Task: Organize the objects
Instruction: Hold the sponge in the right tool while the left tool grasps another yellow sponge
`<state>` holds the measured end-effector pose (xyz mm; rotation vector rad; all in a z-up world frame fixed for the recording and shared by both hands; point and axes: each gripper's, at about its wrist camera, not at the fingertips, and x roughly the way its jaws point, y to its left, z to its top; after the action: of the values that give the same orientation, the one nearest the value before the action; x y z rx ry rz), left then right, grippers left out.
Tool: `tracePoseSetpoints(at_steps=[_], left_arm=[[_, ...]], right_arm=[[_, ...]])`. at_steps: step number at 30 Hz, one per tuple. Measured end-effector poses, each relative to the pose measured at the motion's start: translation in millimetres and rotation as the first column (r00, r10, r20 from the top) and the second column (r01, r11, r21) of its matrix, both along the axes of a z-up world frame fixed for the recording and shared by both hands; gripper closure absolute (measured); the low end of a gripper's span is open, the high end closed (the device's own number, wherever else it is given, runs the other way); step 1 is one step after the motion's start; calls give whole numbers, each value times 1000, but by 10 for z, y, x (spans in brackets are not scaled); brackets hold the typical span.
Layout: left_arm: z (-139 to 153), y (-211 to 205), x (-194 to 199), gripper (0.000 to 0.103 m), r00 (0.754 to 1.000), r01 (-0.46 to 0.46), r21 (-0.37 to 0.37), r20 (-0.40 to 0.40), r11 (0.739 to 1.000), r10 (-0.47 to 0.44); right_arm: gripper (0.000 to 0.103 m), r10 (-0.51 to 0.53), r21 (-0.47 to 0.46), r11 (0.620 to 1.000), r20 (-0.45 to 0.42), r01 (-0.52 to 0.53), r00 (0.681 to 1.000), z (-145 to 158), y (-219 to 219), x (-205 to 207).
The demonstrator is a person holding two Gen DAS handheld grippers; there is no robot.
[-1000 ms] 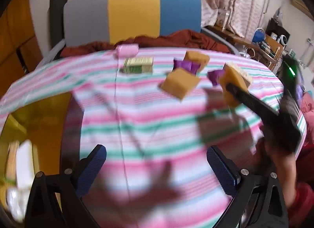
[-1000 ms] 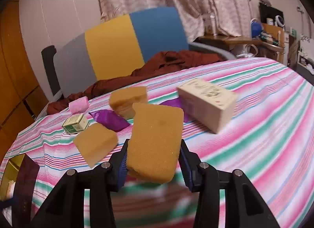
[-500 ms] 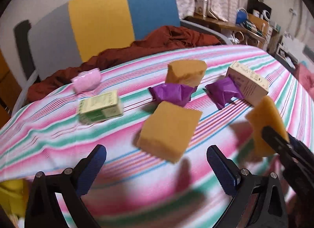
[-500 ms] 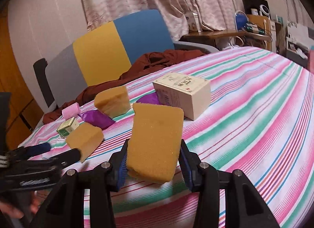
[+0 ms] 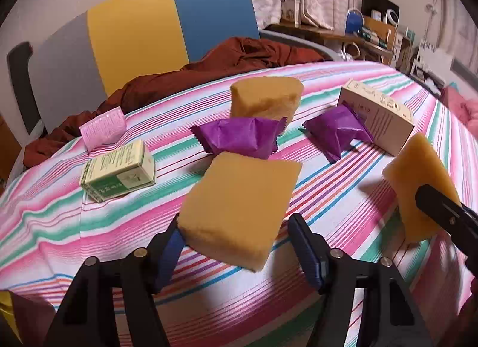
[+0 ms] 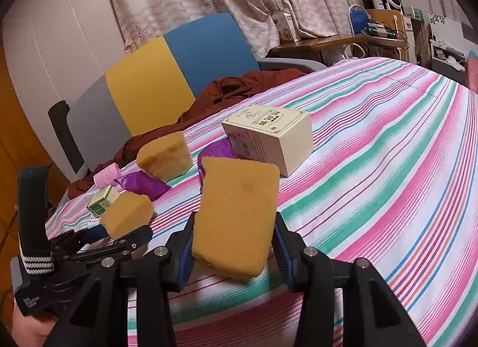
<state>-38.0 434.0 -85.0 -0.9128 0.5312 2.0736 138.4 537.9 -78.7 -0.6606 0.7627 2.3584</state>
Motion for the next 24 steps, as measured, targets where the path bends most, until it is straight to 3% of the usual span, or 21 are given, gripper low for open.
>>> tracePoseSetpoints(at_steps=[6, 15, 24], left_arm=[[18, -63, 104, 48, 998, 3, 4, -57, 1000, -3], [56, -146, 424, 50, 985, 23, -1, -171, 1000, -23], [100, -427, 608, 50, 994, -23, 63, -108, 998, 30]], right_arm=[[57, -2, 16, 1000, 7, 2, 1000, 13, -28, -2], [57, 10, 57, 998, 7, -10, 1000, 56, -90, -16], [57, 57, 115, 991, 62, -64, 996, 88, -272, -92]])
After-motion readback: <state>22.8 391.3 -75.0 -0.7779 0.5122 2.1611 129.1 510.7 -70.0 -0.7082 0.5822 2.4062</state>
